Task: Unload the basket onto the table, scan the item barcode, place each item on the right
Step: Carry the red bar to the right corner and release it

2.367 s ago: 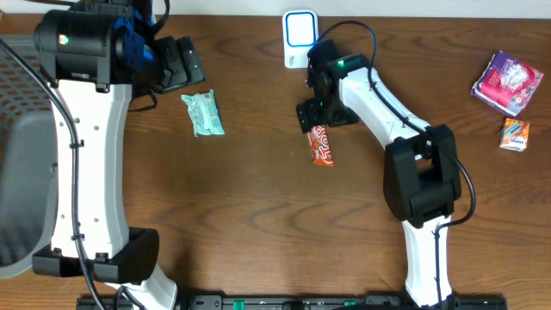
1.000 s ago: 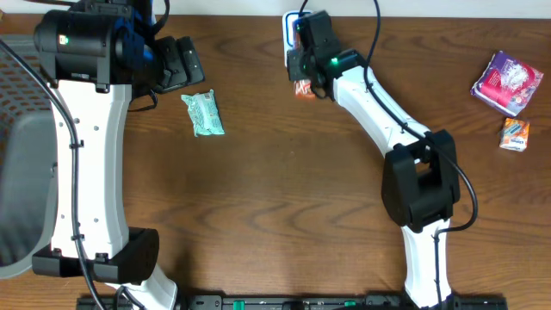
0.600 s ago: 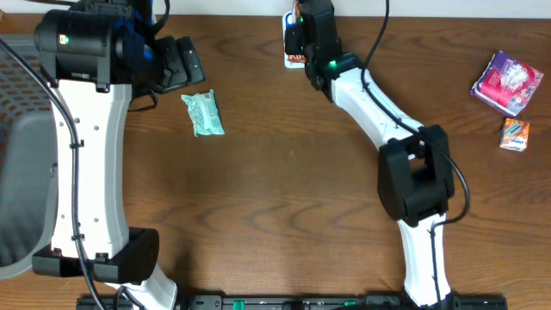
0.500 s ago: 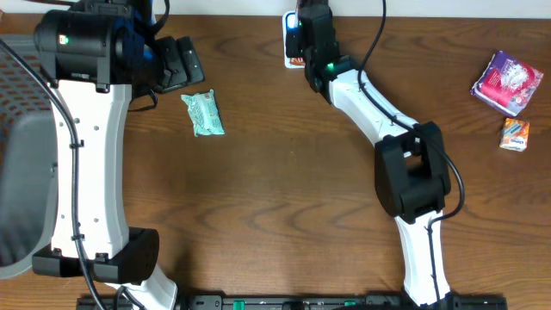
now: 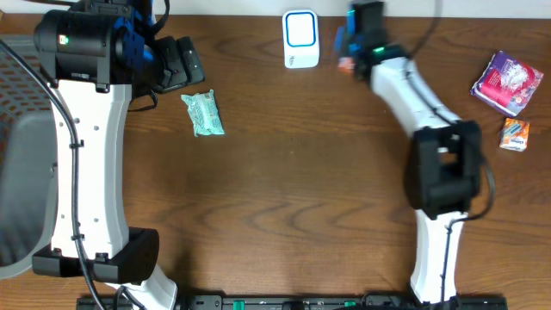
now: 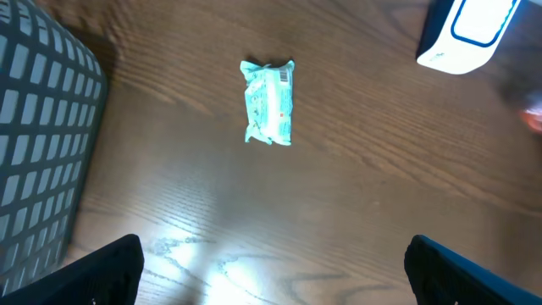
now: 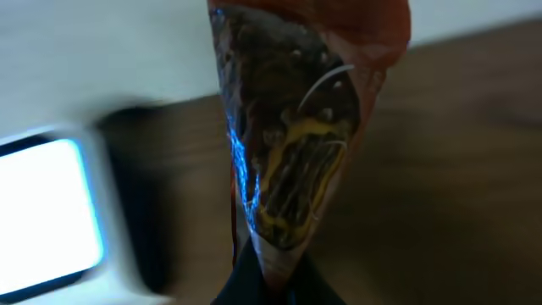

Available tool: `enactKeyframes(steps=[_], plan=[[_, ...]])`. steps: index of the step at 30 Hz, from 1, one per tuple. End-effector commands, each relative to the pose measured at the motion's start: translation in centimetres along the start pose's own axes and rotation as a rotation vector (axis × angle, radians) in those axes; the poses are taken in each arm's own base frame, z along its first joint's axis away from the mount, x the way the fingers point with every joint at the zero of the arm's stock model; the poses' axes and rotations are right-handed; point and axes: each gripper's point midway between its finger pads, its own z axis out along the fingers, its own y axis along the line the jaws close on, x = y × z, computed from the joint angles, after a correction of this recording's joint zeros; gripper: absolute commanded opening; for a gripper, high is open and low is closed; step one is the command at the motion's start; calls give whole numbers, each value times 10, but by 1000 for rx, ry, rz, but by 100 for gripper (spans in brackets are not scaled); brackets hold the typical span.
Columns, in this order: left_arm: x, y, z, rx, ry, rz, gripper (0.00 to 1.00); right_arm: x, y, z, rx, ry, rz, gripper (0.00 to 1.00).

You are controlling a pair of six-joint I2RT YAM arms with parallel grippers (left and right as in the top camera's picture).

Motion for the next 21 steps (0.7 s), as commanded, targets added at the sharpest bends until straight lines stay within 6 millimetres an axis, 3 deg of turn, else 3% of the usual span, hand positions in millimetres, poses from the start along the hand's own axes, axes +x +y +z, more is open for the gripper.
enactKeyframes(steps=[1, 11, 17, 19, 21], plan=[[16, 10, 1, -41, 70, 1, 98, -47, -72, -32, 106, -42, 107, 1], [16, 10, 1, -41, 70, 1, 98, 0, -245, -41, 379, 237, 125, 1], [16, 10, 1, -41, 70, 1, 98, 20, -325, -64, 541, 313, 185, 1], [16, 10, 1, -41, 70, 1, 98, 26, -343, -70, 568, 332, 210, 1], [16, 10, 1, -41, 70, 1, 98, 32, -359, -76, 591, 347, 254, 33]])
